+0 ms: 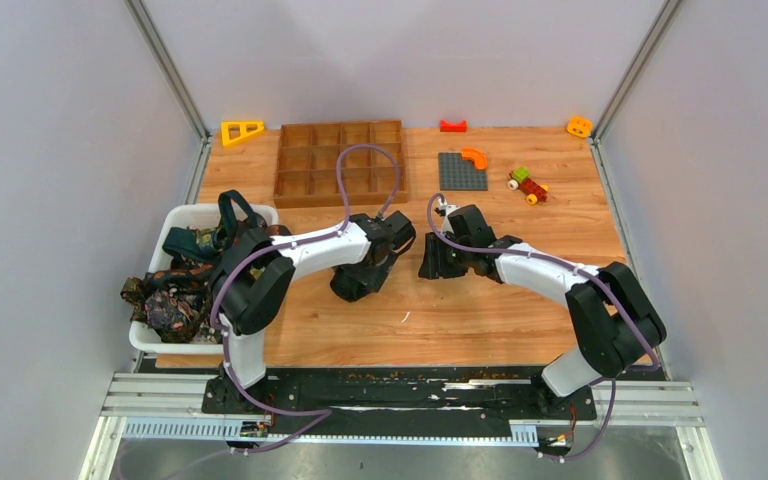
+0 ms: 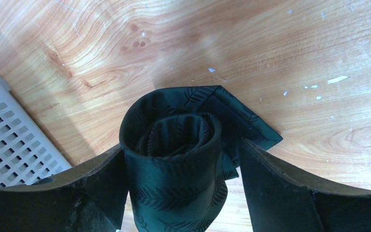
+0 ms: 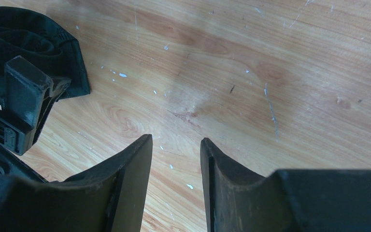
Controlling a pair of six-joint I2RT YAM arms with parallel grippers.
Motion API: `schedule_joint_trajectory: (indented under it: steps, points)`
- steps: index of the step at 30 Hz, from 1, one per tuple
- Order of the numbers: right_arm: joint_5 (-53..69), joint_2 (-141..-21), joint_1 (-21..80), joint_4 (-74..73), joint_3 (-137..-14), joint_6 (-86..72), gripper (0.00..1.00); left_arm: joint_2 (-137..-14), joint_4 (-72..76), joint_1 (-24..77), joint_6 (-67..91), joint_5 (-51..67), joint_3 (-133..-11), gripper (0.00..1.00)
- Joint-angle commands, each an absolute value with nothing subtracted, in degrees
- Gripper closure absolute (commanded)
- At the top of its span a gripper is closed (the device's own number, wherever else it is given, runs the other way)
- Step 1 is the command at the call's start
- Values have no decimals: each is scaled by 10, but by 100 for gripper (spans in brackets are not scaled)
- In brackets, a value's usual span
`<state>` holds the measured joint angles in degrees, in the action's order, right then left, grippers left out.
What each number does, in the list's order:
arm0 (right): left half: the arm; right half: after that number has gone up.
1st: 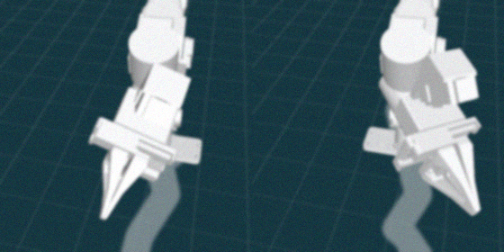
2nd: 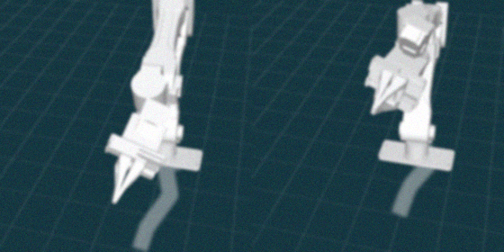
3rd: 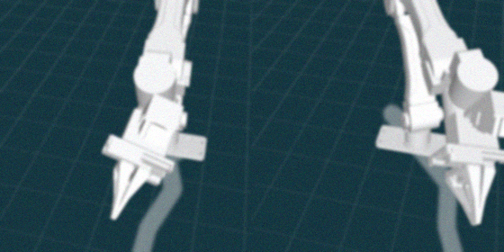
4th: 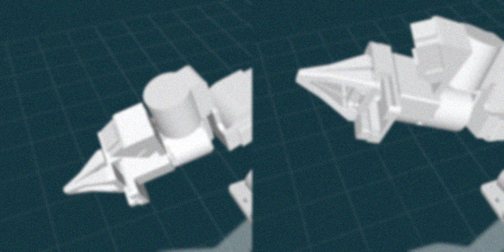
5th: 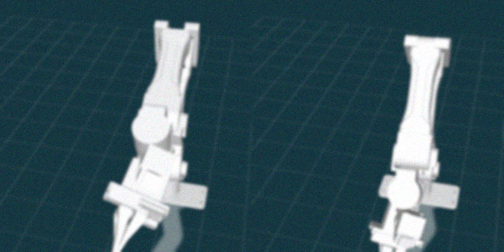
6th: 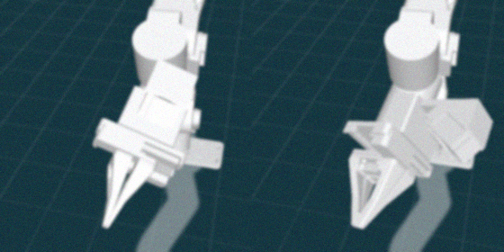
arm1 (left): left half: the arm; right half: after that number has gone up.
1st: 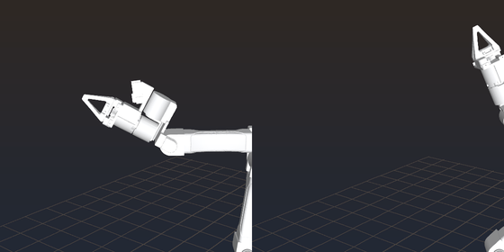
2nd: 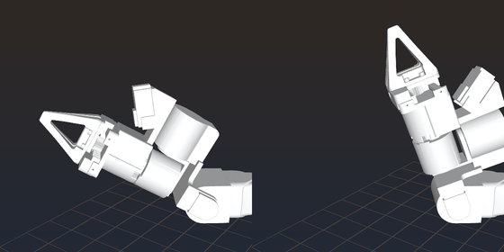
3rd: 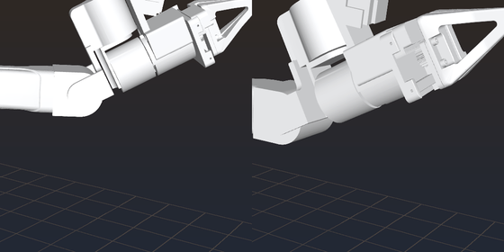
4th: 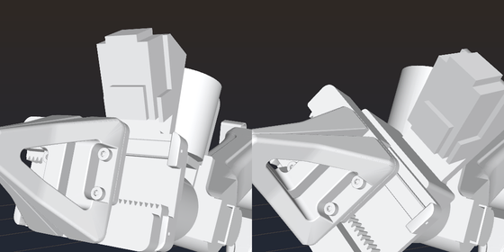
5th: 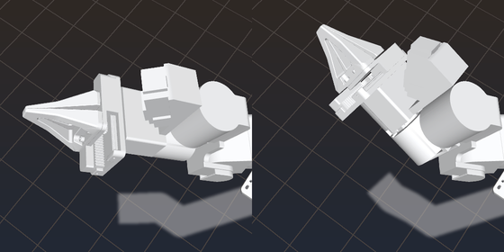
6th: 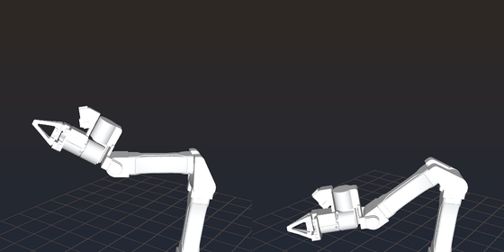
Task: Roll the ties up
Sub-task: Roll the tie at the center of the board, then pick up the tie at the center of the board.
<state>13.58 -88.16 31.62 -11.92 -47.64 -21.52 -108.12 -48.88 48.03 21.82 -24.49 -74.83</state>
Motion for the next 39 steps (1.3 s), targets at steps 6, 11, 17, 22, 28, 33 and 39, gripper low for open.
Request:
schedule_joint_trajectory:
  steps: [6, 11, 17, 22, 28, 33, 39]
  points:
    - [138, -881, 313, -96, -476, -208, 57, -1016, -472, 485, 235, -219, -755, 14]
    - [138, -881, 313, -96, -475, -208, 57, -989, -461, 485, 238, -202, -741, 14]
    - [138, -882, 314, -97, -476, -208, 57, -970, -458, 485, 239, -199, -730, 22]
    - [139, -883, 313, -97, -477, -208, 57, -966, -451, 485, 241, -196, -719, 36]
    - [139, -884, 313, -97, -478, -208, 57, -972, -439, 484, 251, -202, -713, 53]
    - [139, -885, 314, -98, -480, -208, 57, -972, -436, 484, 262, -197, -716, 59]
    - [138, -877, 316, -92, -473, -221, 58, -964, -439, 484, 280, -205, -709, 56]
